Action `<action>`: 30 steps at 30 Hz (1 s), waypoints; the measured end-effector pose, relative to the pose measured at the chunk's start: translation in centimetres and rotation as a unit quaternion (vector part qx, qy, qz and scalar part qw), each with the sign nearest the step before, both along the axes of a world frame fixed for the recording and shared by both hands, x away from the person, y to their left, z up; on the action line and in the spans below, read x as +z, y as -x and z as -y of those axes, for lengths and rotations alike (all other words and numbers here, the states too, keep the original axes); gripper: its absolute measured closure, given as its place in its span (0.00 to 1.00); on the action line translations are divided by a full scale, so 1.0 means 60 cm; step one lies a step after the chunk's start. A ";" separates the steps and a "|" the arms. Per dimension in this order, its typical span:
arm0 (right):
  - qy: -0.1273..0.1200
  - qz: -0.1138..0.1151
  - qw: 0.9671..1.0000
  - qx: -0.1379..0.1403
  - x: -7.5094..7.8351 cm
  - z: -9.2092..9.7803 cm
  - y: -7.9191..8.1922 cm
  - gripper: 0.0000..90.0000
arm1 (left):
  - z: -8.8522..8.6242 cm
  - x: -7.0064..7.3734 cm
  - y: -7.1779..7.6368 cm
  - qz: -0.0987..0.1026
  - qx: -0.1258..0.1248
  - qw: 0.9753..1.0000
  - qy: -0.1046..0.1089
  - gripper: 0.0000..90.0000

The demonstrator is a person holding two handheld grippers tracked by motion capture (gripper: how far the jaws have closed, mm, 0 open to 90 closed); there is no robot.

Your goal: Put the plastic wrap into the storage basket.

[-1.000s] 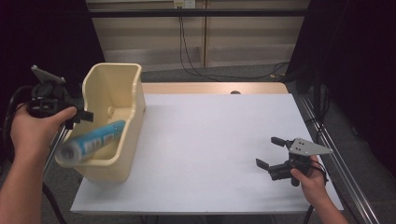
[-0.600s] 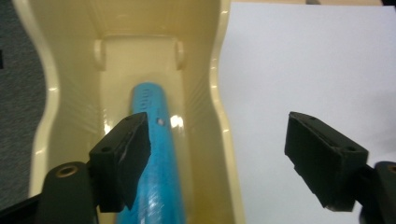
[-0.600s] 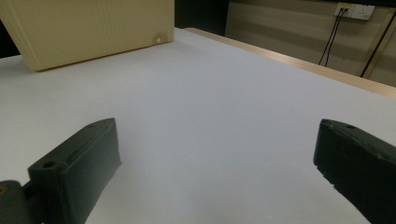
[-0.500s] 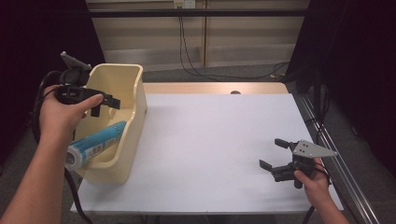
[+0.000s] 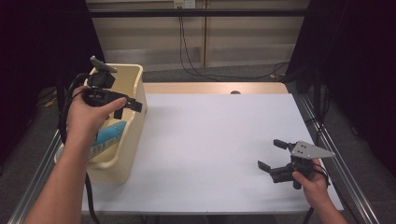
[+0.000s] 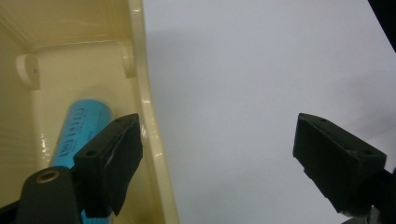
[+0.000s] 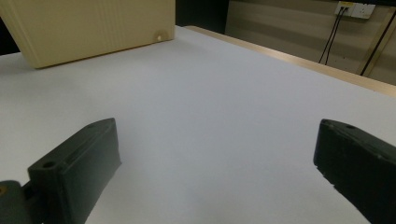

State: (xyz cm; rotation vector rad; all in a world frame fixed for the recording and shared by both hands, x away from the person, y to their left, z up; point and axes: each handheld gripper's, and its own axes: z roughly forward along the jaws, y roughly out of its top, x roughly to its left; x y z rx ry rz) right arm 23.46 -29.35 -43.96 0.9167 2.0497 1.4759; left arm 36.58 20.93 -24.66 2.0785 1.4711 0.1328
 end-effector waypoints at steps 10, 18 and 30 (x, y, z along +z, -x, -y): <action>0.000 -0.003 1.000 0.000 -0.003 0.000 -0.001 0.00 | 0.038 -0.034 -0.006 -0.010 -0.021 1.000 0.003 0.15; -0.001 -0.003 1.000 -0.003 -0.003 0.002 0.000 0.00 | 0.068 -0.057 -0.004 -0.014 -0.040 0.999 0.003 0.14; -0.002 -0.004 1.000 -0.002 -0.005 0.002 0.000 0.00 | 0.100 -0.104 -0.003 -0.030 -0.064 0.997 0.010 0.13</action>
